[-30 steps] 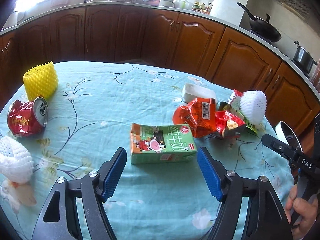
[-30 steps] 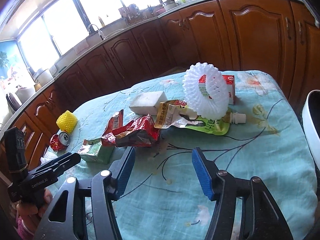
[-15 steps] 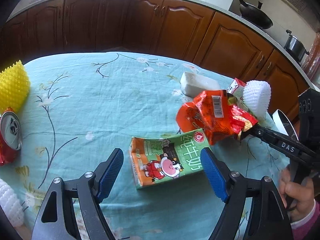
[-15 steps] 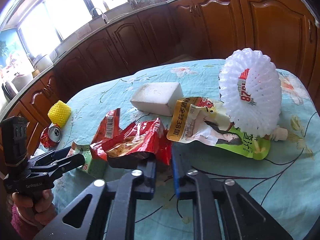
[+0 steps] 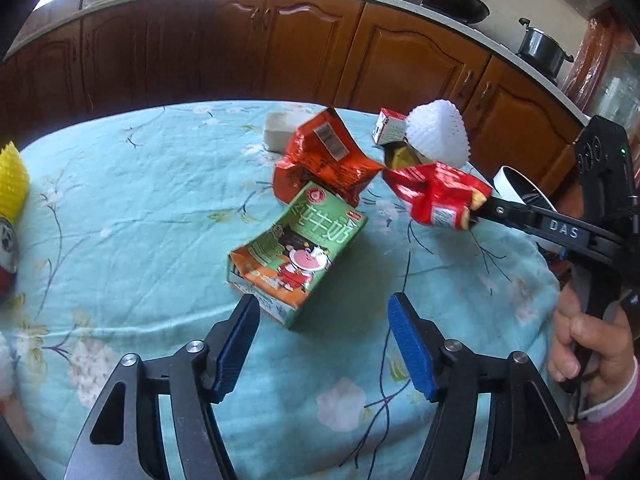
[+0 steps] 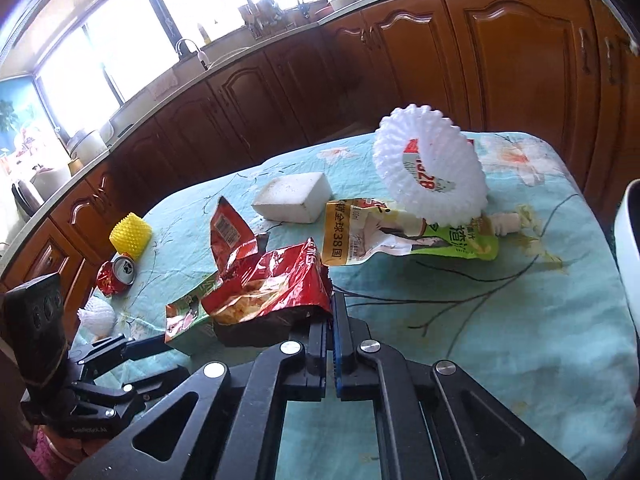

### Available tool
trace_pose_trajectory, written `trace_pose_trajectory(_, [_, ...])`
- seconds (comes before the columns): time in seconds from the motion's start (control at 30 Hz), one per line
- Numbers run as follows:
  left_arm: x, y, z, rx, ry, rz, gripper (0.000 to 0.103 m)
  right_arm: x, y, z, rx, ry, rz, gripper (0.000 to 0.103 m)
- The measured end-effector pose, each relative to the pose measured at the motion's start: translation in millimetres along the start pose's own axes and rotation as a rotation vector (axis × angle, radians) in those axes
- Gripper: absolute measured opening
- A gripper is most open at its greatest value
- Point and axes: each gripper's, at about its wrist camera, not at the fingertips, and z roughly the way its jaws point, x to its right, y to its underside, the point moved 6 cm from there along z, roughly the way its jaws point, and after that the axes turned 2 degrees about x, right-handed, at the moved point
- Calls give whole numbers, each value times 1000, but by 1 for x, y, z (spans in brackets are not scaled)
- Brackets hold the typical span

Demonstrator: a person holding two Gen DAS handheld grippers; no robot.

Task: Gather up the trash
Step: 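Grasp the red snack bag with the right tool while the left tool grasps the green milk carton, then carry the carton and snack bag over the bin and open both tools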

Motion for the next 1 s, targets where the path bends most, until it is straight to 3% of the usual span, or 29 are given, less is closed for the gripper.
trace_pose_trajectory(0.03, [-3,-5,1,6,-28,8,83,3,0,-3,4,2,9,2])
trace_pose_trajectory(0.13, [-6,-16,6,20,-48,49,84,14,0,-14,14,6,39,2])
trace_pose_trajectory(0.3, [-3,-22,34,-25,-113,189,86,14,5,-25,28,-2,66,2])
trace_pose_trajectory(0.33, [-1,-21,37,-25,-121,202,83,14,7,-28,29,-7,69,2])
trace_pose_trajectory(0.43, [11,-17,44,-37,-132,226,52,15,14,-38,33,-14,73,2])
trace_pose_trajectory(0.5, [19,-13,43,-31,-127,207,51,16,20,-45,37,-18,76,2])
trace_pose_trajectory(0.77, [59,0,7,11,-28,132,51,53,31,-81,83,43,121,2])
trace_pose_trajectory(1.0, [118,-9,1,35,84,155,51,102,33,-117,135,129,185,2])
